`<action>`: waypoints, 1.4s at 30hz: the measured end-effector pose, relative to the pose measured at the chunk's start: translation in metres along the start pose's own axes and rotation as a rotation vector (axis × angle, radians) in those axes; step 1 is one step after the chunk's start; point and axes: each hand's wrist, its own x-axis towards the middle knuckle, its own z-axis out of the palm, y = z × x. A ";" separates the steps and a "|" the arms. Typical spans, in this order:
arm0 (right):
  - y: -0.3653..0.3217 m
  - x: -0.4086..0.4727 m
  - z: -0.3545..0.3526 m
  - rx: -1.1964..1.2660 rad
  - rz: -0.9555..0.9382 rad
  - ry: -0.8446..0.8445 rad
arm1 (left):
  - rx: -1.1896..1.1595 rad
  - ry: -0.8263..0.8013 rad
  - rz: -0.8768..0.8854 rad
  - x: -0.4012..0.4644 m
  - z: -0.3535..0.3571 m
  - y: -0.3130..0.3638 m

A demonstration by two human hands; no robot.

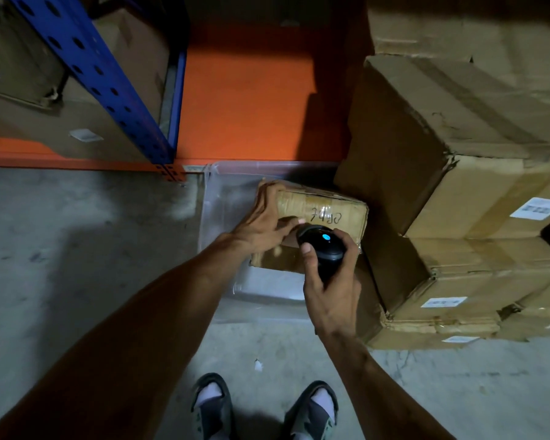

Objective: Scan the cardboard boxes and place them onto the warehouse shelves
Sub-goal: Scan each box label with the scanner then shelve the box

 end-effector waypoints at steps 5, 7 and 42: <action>-0.025 0.015 -0.029 0.025 -0.043 0.025 | 0.084 -0.038 -0.224 0.023 0.020 0.018; -0.040 0.024 -0.045 0.032 -0.073 0.040 | 0.019 -0.037 -0.304 0.032 0.021 0.017; -0.157 0.146 -0.151 -0.630 -0.474 0.274 | 0.158 0.074 -0.259 0.043 0.024 0.007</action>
